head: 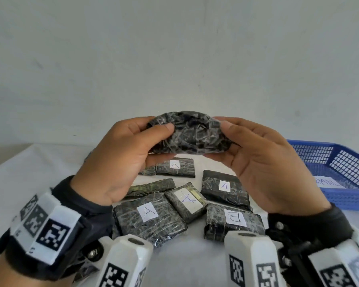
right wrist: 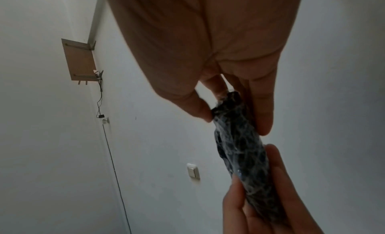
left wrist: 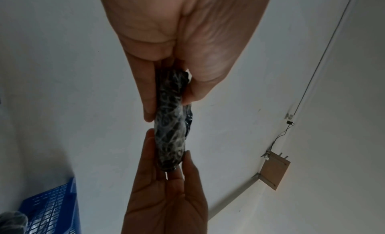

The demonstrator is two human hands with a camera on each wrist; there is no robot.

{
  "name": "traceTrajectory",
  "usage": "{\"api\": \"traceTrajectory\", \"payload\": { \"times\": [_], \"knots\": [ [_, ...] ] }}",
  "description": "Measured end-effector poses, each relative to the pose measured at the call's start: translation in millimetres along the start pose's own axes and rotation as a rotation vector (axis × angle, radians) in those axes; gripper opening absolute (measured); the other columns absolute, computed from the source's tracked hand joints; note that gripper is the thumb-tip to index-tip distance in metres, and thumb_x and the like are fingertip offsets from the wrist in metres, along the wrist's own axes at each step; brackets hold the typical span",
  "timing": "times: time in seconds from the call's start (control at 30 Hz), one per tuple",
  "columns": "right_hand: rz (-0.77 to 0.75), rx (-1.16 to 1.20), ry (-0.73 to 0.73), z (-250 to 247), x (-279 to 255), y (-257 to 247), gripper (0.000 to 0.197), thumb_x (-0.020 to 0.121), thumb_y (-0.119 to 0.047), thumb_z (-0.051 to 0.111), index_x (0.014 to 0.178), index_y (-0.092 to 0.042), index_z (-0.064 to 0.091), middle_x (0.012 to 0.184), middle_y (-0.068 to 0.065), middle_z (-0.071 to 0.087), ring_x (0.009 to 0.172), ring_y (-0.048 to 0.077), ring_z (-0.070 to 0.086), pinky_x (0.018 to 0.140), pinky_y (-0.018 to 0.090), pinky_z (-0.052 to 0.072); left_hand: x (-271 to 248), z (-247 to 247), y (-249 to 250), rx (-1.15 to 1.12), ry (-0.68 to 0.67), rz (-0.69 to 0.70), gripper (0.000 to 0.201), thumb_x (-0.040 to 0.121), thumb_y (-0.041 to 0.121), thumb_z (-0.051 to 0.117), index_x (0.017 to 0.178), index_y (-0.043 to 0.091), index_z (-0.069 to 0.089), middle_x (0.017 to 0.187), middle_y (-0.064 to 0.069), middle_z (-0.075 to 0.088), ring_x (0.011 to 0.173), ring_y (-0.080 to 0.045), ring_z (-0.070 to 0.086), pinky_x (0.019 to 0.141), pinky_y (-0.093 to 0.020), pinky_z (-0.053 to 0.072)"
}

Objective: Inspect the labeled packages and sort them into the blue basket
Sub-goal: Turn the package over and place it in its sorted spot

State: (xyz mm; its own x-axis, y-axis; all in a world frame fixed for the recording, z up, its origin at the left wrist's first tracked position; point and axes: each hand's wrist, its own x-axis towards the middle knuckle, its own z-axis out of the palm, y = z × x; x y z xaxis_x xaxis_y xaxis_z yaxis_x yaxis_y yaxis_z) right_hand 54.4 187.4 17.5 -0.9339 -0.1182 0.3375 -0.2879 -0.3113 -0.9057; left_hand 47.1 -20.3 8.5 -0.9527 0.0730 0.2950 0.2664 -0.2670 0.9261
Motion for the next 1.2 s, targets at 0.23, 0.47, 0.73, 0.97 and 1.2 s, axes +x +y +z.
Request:
{"api": "traceTrajectory", "payload": {
  "times": [0.23,0.47,0.73,0.97,1.2],
  "knots": [
    [0.004,-0.107,0.064,-1,2,6,0.019,0.091,-0.008,0.068,0.109,-0.004,0.073,0.1,0.017,0.079,0.091,0.024,0.076,0.091,0.043,0.063,-1,1,-6,0.053,0.048,0.006,0.01,0.078,0.016,0.076,0.085,0.016,0.081,0.092,-0.008,0.08,0.085,-0.015,0.077,0.067,-0.026,0.064],
    [-0.055,-0.309,0.105,2,0,8,0.026,0.093,0.0,0.072,0.109,-0.02,0.076,0.095,0.008,0.081,0.089,0.027,0.078,0.087,0.041,0.064,-2,4,-9,0.079,0.021,-0.023,0.019,0.073,0.02,0.078,0.091,0.013,0.079,0.094,-0.006,0.081,0.086,-0.014,0.077,0.07,-0.025,0.063],
    [-0.072,-0.457,0.114,9,-3,8,0.028,0.089,-0.013,0.08,0.113,-0.027,0.074,0.093,0.002,0.082,0.083,0.025,0.078,0.075,0.033,0.064,-1,9,-11,-0.006,0.021,-0.089,0.014,0.08,0.008,0.074,0.093,0.006,0.077,0.096,-0.012,0.08,0.083,-0.017,0.077,0.064,-0.024,0.062],
    [0.037,-0.116,-0.074,-1,-1,9,0.049,0.083,-0.018,0.074,0.131,-0.015,0.063,0.108,0.009,0.079,0.103,0.021,0.076,0.098,0.034,0.059,-2,9,-3,-0.137,-0.027,-0.183,0.034,0.075,0.021,0.07,0.101,-0.001,0.075,0.094,-0.019,0.079,0.075,-0.025,0.079,0.059,-0.021,0.063],
    [0.017,0.008,0.075,-3,6,8,0.037,0.072,-0.019,0.075,0.102,0.003,0.072,0.093,0.014,0.078,0.088,0.021,0.077,0.094,0.039,0.063,-2,6,-7,-0.139,-0.024,-0.085,0.048,0.066,0.029,0.084,0.108,0.007,0.078,0.122,-0.023,0.071,0.106,-0.025,0.073,0.083,-0.034,0.063]
  ]
}}
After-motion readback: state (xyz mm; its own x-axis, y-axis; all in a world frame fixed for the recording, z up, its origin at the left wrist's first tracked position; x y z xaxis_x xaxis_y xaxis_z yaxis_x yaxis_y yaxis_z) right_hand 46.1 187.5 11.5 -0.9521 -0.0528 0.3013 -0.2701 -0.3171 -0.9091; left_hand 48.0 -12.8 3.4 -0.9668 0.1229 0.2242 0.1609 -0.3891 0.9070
